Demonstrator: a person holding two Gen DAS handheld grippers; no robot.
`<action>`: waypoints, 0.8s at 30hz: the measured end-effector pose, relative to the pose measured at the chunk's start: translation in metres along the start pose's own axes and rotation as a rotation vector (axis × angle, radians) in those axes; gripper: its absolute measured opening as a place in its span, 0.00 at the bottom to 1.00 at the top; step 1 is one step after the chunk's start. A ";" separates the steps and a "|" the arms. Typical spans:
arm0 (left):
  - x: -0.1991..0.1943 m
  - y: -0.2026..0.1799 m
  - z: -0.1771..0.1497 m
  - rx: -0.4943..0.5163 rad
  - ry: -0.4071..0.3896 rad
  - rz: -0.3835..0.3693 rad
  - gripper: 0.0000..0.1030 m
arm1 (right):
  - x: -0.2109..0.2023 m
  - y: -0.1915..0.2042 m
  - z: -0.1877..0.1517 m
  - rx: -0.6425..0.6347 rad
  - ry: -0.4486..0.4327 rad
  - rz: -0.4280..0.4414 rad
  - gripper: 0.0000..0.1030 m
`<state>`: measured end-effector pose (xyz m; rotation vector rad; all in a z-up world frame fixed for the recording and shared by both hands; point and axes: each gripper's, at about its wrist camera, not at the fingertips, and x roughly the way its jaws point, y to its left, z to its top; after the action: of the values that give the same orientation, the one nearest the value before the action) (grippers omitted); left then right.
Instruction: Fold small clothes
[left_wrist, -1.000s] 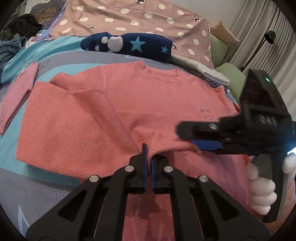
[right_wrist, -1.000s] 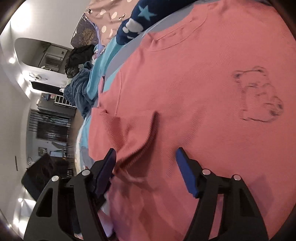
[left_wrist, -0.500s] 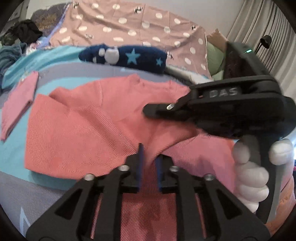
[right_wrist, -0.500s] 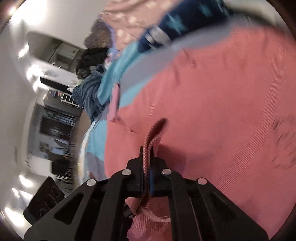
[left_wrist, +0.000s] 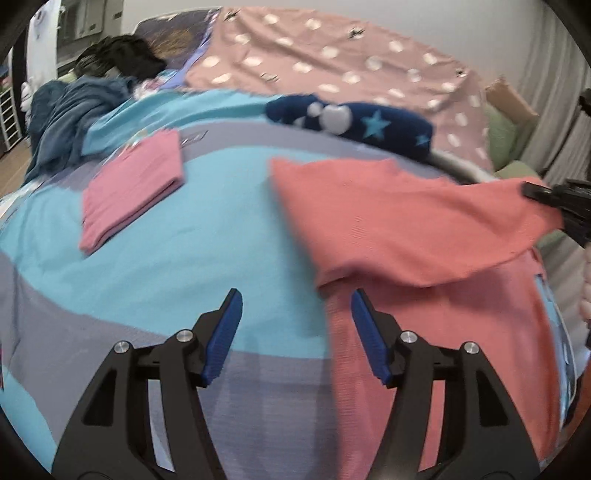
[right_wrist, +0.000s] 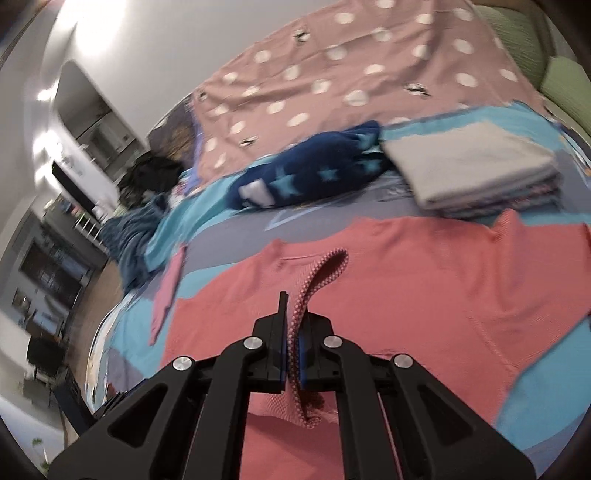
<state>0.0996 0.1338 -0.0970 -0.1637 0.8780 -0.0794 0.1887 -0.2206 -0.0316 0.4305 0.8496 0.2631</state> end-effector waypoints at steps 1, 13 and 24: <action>0.002 0.003 -0.001 -0.002 0.008 0.006 0.61 | 0.000 -0.003 0.000 0.011 0.002 -0.006 0.05; 0.028 -0.014 0.013 0.030 0.041 0.002 0.61 | -0.008 -0.022 0.005 -0.042 -0.094 -0.077 0.05; 0.031 -0.005 0.011 -0.003 0.037 0.039 0.63 | 0.021 -0.075 0.003 0.016 -0.039 -0.250 0.13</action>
<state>0.1279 0.1254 -0.1129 -0.1480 0.9182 -0.0448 0.2085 -0.2795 -0.0784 0.3388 0.8582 0.0172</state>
